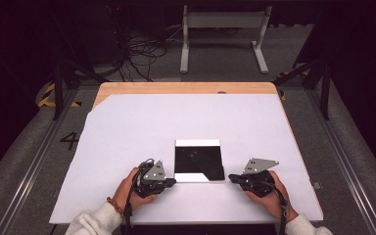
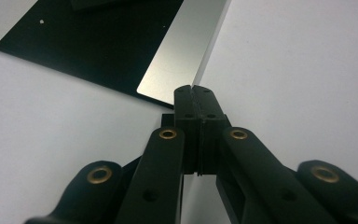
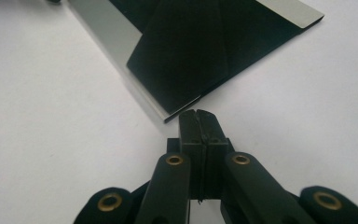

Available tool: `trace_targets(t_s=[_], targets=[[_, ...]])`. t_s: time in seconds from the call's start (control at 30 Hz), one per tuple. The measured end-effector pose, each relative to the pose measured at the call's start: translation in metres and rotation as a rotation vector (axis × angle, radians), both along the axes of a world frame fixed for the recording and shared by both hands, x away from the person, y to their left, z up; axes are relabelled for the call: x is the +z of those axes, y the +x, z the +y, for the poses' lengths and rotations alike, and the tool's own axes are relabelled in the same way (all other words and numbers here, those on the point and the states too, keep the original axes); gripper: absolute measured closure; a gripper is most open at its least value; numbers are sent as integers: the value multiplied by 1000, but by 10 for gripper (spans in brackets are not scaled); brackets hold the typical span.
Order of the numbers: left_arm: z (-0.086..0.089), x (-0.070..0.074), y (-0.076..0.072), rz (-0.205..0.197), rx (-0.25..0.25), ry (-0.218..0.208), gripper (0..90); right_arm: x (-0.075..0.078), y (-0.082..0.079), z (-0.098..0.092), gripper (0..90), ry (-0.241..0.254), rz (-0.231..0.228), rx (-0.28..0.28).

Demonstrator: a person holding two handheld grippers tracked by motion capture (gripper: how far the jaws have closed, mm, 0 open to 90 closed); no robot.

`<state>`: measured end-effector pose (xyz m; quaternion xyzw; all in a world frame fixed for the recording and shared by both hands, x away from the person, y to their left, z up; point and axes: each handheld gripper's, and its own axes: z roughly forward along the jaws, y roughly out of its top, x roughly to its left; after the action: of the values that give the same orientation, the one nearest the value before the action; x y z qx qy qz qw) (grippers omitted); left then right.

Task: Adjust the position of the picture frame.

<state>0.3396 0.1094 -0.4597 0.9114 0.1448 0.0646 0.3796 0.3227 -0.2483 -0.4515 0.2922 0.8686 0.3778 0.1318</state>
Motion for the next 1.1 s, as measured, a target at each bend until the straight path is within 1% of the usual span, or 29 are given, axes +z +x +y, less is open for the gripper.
trace_targets(t_s=[0.03, 0.1, 0.17, 0.2, 0.27, 0.33, 0.43, 0.47, 0.5, 0.53, 0.63, 0.7, 0.77, 0.83, 0.93, 0.97, 1.0, 1.03, 1.1], targets=[[1, 0, -1, -11, 2, 6, 890, 1, -3, -1, 900, -1, -3, 4], [3, -1, -3, -9, 11, -1, 886, 2, -6, -3, 900, 8, -6, 6], [4, -2, -4, -18, 18, 9, 885, 2, -9, -5, 900, 14, -5, 8], [5, -3, -4, -10, 13, 3, 883, 3, -9, -5, 900, 18, -5, 11], [6, -4, -3, -14, 17, 9, 875, 4, -9, -4, 900, 25, -13, 15], [6, -4, -3, -15, 24, 6, 868, 4, -8, -3, 888, 17, -14, 21], [7, -4, -2, -21, 35, 4, 830, 5, -7, -1, 868, -12, -12, 39], [7, -4, -2, -24, 46, 1, 812, 5, -6, -1, 839, -16, -4, 48], [8, -4, -1, -22, 51, -3, 785, 6, -4, 0, 812, -28, 24, 62], [9, -5, -1, -18, 50, -4, 782, 7, -4, 1, 819, -41, 23, 63], [9, -5, 0, -17, 55, -16, 734, 8, -2, 4, 824, -70, 39, 77], [10, -5, 0, -22, 60, -14, 712, 8, -1, 4, 821, -68, 41, 75], [9, -6, 0, -28, 73, -15, 653, 8, 0, 4, 822, -66, 45, 65], [10, -6, 1, -26, 88, -16, 611, 8, 1, 5, 823, -66, 45, 68], [10, -7, 2, -22, 94, -22, 570, 8, 3, 9, 832, -67, 49, 73], [10, -7, 2, -29, 100, -22, 548, 7, 3, 10, 838, -72, 54, 74], [10, -7, 3, -27, 102, -22, 548, 7, 3, 10, 838, -72, 54, 74], [10, -7, 3, -27, 104, -20, 527, 6, 4, 12, 846, -73, 57, 76], [10, -7, 3, -20, 106, -27, 528, 6, 5, 13, 855, -77, 64, 73]])
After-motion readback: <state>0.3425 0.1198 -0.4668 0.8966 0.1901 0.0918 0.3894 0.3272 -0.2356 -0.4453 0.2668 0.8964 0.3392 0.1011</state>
